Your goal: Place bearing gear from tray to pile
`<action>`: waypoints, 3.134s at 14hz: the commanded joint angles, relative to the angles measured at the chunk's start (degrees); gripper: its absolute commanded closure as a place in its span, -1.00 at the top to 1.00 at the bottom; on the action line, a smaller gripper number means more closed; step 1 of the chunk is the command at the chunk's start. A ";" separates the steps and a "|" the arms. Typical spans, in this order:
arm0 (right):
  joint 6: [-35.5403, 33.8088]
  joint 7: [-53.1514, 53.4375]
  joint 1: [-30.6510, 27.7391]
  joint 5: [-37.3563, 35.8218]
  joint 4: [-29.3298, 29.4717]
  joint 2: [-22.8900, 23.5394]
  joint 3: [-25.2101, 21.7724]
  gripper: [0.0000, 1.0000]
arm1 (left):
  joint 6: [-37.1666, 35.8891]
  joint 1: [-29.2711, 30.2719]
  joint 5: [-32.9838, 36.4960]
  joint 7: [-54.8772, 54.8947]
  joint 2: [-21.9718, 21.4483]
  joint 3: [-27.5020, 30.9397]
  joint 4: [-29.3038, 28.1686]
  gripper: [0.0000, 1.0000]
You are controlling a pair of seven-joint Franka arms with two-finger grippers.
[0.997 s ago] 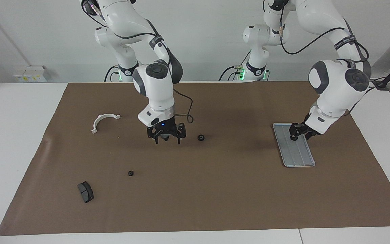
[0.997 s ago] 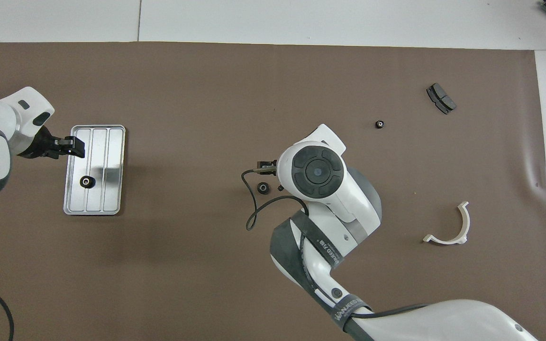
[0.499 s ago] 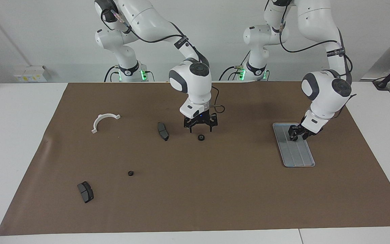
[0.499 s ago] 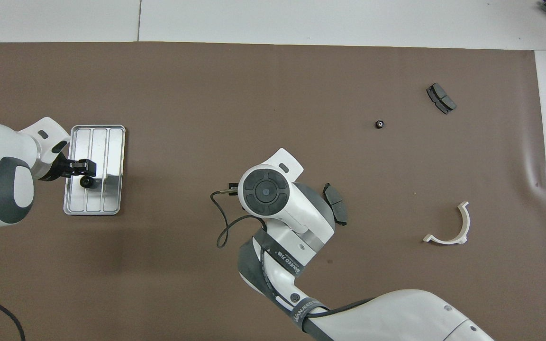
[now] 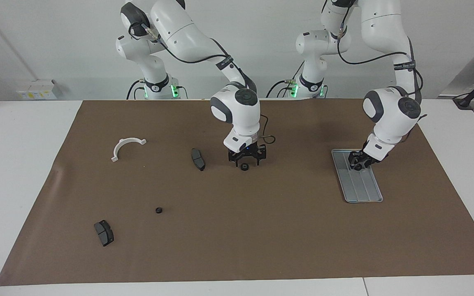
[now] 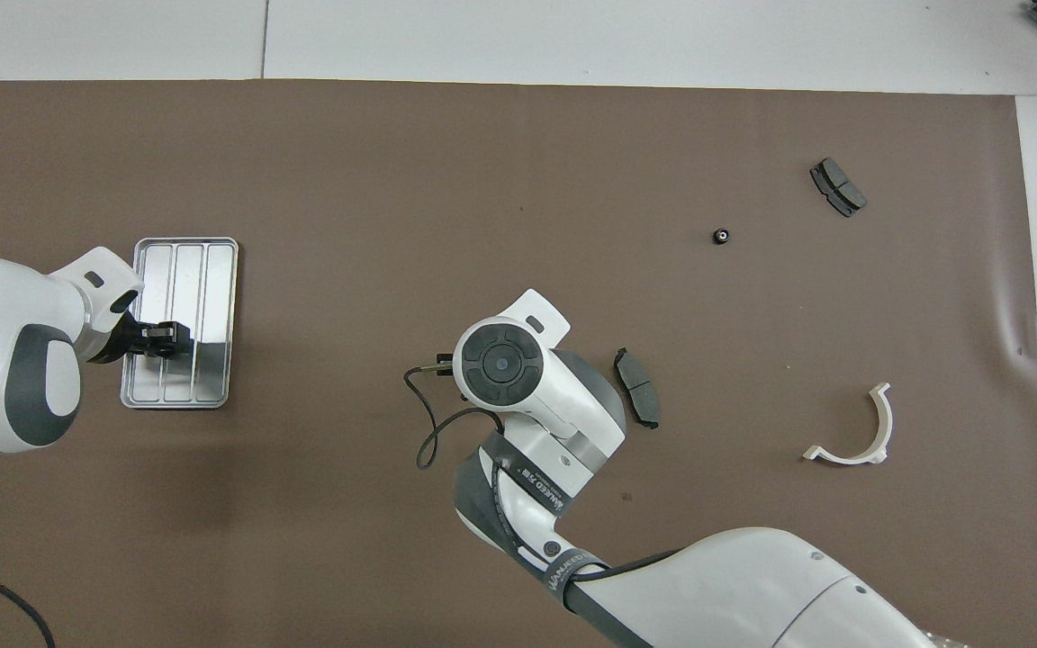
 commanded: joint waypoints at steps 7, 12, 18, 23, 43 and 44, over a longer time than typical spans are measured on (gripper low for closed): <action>4.46 4.08 -0.83 -4.80 -1.11 -0.03 -0.28 -0.34 | 1.53 0.52 -0.21 0.14 -1.60 -0.22 -2.12 -0.97; 4.30 4.43 -0.91 -4.98 -0.94 -0.37 -1.07 -0.68 | -1.97 -2.10 -0.21 -3.61 0.41 -0.57 4.89 -1.00; 3.69 0.05 -10.21 -5.24 -6.72 -9.32 -1.60 -0.82 | -8.22 -19.40 -0.21 -29.96 3.49 -0.48 15.36 -1.00; 3.34 -11.19 -20.06 -4.98 -15.51 -16.80 -1.51 -0.83 | -4.46 -36.18 0.06 -47.11 8.31 -0.31 17.47 -1.00; 3.68 -20.63 -19.21 3.99 -17.56 -17.43 -0.11 1.00 | -33.77 -12.85 -2.05 -9.03 -0.46 -0.40 30.46 0.61; 4.29 -19.23 -17.72 3.99 -17.29 -17.34 -0.11 1.00 | -35.54 -11.18 -1.53 -7.00 -0.37 -0.39 31.79 0.61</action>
